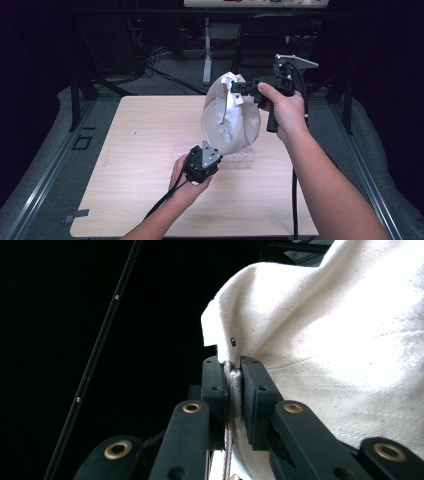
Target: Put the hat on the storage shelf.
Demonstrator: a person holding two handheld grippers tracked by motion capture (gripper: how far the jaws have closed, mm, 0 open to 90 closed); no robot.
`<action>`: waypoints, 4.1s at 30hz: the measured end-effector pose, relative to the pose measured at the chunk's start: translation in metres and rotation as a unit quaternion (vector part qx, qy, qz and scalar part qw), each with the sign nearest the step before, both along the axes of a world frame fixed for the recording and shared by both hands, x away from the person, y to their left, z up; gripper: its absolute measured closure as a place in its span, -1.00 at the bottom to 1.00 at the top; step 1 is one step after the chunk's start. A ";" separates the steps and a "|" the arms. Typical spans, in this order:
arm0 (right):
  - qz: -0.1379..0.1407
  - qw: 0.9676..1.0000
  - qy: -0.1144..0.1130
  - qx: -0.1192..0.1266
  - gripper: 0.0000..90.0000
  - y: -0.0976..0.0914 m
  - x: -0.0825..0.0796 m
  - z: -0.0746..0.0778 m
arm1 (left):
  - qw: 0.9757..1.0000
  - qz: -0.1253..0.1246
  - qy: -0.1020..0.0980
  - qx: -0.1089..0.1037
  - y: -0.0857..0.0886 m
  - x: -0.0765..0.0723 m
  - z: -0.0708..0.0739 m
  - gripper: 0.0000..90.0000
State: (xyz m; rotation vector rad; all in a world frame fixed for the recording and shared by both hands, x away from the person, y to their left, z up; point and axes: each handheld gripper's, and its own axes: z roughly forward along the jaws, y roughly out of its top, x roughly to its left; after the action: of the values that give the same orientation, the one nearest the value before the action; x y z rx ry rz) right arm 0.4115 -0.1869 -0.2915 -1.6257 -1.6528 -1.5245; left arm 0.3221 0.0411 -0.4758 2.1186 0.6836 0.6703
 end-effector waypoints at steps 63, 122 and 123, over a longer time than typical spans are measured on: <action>0.016 0.998 0.040 -0.036 0.82 0.023 0.015 -0.055 | 0.989 0.029 0.114 -0.088 0.046 0.024 -0.040 0.90; 0.012 0.997 0.040 -0.073 0.72 0.025 0.015 -0.072 | 0.977 0.086 0.119 -0.153 0.151 -0.010 -0.055 0.03; 0.010 0.997 0.039 -0.070 0.68 0.025 0.014 -0.071 | 0.977 0.086 0.122 -0.151 0.153 -0.009 -0.055 0.03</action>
State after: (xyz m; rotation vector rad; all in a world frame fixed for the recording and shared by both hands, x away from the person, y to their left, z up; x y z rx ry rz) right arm 0.4255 -0.1615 -0.3629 -1.7116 -1.7625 -1.3432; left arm 0.3133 0.1944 -0.5310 1.8867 1.0451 0.3691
